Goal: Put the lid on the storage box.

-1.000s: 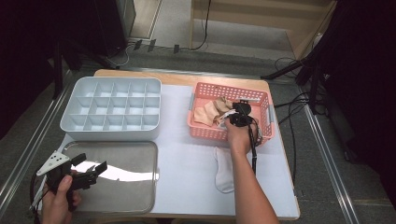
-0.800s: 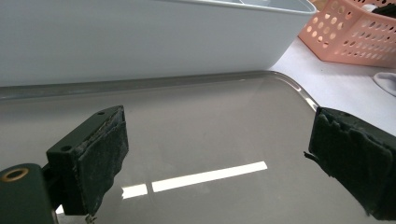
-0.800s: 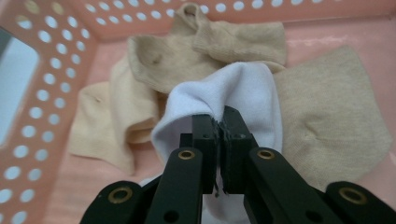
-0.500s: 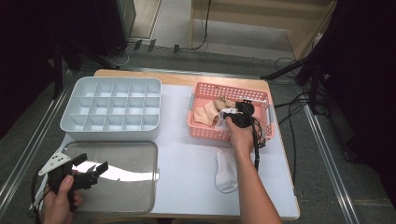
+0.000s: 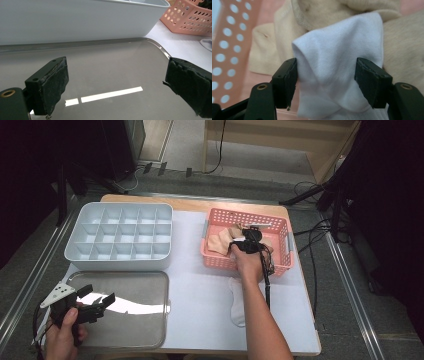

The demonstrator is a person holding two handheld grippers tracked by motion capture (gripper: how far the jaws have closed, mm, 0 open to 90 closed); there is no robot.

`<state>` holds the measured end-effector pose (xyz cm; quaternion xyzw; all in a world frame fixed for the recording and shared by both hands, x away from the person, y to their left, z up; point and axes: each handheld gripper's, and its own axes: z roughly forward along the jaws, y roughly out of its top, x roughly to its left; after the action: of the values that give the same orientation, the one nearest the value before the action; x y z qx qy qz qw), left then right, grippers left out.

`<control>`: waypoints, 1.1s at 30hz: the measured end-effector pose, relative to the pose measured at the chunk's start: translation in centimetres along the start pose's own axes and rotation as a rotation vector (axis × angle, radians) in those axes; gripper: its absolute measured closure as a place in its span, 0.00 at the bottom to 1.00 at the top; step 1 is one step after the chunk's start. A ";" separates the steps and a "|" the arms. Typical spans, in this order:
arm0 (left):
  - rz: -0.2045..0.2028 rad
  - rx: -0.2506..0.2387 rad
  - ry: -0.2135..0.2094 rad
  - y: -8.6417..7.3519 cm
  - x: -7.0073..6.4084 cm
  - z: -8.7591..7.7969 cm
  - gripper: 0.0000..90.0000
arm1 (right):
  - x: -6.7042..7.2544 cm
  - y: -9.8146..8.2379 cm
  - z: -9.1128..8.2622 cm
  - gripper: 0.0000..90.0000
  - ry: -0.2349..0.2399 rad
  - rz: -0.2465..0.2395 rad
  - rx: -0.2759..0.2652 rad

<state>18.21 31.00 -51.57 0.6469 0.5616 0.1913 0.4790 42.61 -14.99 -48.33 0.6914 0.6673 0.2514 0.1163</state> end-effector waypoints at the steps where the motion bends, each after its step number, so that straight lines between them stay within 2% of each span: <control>1: 0.000 0.000 0.000 0.0 0.0 0.0 0.06 | 0.1 0.0 0.2 0.39 -0.015 0.002 0.000; 3: 0.000 0.000 -0.002 0.0 0.0 0.0 0.06 | 0.5 0.0 0.3 0.43 -0.054 -0.008 0.000; 5: 0.000 0.000 -0.004 0.0 0.0 -0.1 0.06 | 0.8 -0.1 0.4 0.54 -0.099 -0.038 0.003; 10: -0.001 -0.004 -0.003 0.0 0.1 -0.1 0.06 | 0.7 -0.2 0.2 0.91 -0.169 -0.082 -0.002; 12: -0.001 -0.007 -0.002 0.0 0.1 -0.1 0.06 | 0.2 -0.4 0.1 0.95 -0.143 -0.065 -0.018; 15: 0.000 -0.006 -0.001 0.0 0.1 -0.1 0.06 | -0.6 -0.5 -0.4 0.96 -0.078 -0.031 -0.059; 20: 0.000 -0.004 0.001 0.0 0.2 -0.1 0.06 | -1.4 -0.6 -2.6 0.96 0.013 0.003 -0.159; 24: -0.001 -0.004 0.000 0.1 0.0 0.0 0.06 | -1.4 -0.5 -3.7 0.96 0.067 -0.024 -0.228; 29: 0.002 -0.001 -0.001 0.0 -0.1 0.0 0.06 | -1.3 -0.6 -4.7 0.96 0.105 -0.040 -0.351; 33: 0.003 -0.001 -0.002 0.0 -0.1 0.0 0.06 | -1.1 -0.6 -5.6 0.96 0.156 -0.053 -0.414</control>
<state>18.19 30.91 -51.54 0.6478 0.5602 0.1917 0.4794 39.30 -17.02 -44.09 0.6136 0.6262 0.4325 0.2105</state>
